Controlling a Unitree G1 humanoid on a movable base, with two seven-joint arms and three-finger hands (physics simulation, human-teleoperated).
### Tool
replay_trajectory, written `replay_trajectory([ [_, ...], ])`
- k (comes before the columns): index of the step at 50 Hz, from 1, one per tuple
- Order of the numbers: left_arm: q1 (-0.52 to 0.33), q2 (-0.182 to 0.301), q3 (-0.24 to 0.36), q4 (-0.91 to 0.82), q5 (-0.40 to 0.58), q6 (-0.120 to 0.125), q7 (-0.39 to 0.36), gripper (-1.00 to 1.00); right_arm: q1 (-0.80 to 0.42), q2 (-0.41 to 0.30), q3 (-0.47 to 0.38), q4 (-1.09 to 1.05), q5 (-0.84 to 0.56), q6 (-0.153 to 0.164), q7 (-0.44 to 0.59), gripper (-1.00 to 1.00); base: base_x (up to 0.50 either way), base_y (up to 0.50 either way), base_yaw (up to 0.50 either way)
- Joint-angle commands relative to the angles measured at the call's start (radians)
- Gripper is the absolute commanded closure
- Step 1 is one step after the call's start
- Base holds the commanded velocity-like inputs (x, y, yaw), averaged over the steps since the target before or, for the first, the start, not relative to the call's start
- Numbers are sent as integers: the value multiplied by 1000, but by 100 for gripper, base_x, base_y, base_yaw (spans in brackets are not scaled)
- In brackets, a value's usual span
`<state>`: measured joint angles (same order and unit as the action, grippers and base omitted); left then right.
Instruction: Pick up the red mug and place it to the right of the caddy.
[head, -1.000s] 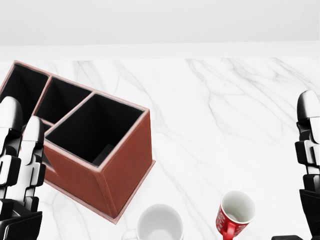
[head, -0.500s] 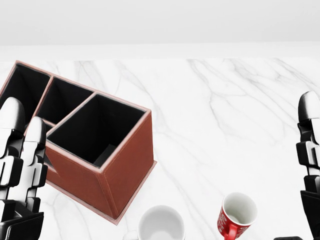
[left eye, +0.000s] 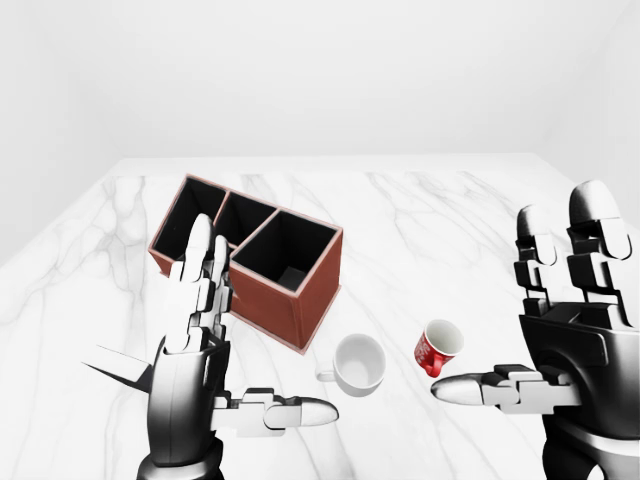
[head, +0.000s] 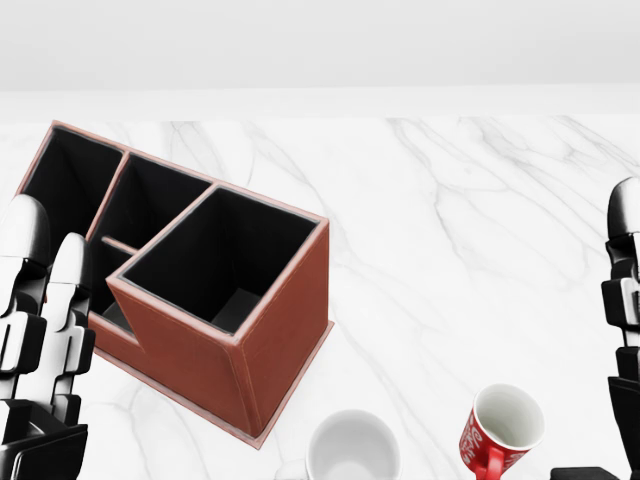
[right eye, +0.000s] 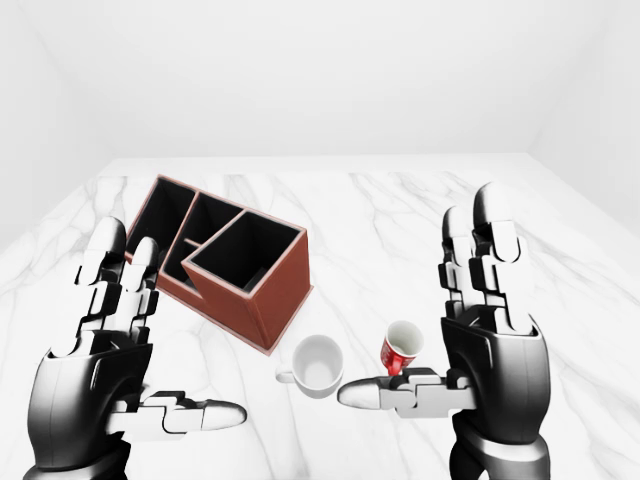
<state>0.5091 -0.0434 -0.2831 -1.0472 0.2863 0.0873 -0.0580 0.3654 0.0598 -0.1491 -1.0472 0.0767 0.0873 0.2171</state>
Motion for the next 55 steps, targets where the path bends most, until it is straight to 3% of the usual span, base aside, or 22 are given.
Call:
replay_trajectory([
  [1, -50, -1, 5, 0, -4, 0, 12, -100, -47, -1, 8, 28, -14, 0, -32, -100, 0, 0, 0],
  [11, -57, 10, 4, 0, -13, 0, 22, -100, -67, -3, -56, 15, 19, 0, -11, -100, 0, 0, 0],
  [15, -69, 18, 7, 0, -21, 0, 32, -100, -114, -10, -136, 0, 65, 0, -3, -100, 0, 0, 0],
  [19, -71, 32, -5, 0, -23, 0, 43, -100, -169, -65, -203, 0, 88, 0, -8, -100, 0, 0, 0],
  [23, -71, 40, -4, 0, -32, 0, 52, -100, -205, -235, -233, 0, 166, 0, -81, -100, 0, 0, 0],
  [26, -68, 41, -9, 0, -30, 0, 54, -100, -230, -297, -272, 0, 188, 0, -79, -100, 0, 0, 0],
  [28, -68, 49, -19, 0, -28, 0, 63, -100, -219, -307, -324, 0, 249, 0, -30, -100, 0, 0, 0],
  [34, -77, 69, -30, 0, -35, 0, 87, -100, -240, -229, -379, 16, 26, 0, 208, -100, 0, 0, 0],
  [38, -75, 71, -34, 0, -33, 0, 90, -100, -263, -182, -403, 70, -1, 0, 326, -100, 0, 0, 0],
  [44, -70, 61, -16, 0, -38, 0, 77, -100, -271, -196, -376, 243, -107, 0, 383, -100, 0, 0, 0],
  [49, -72, 43, -3, 0, -32, 0, 58, -100, -233, -191, -417, 282, -133, 0, 475, -100, 0, 0, 0],
  [55, -102, 62, 9, 0, -57, 0, 79, -100, -253, -235, -473, 338, -167, 0, 481, -100, 0, 0, 0],
])
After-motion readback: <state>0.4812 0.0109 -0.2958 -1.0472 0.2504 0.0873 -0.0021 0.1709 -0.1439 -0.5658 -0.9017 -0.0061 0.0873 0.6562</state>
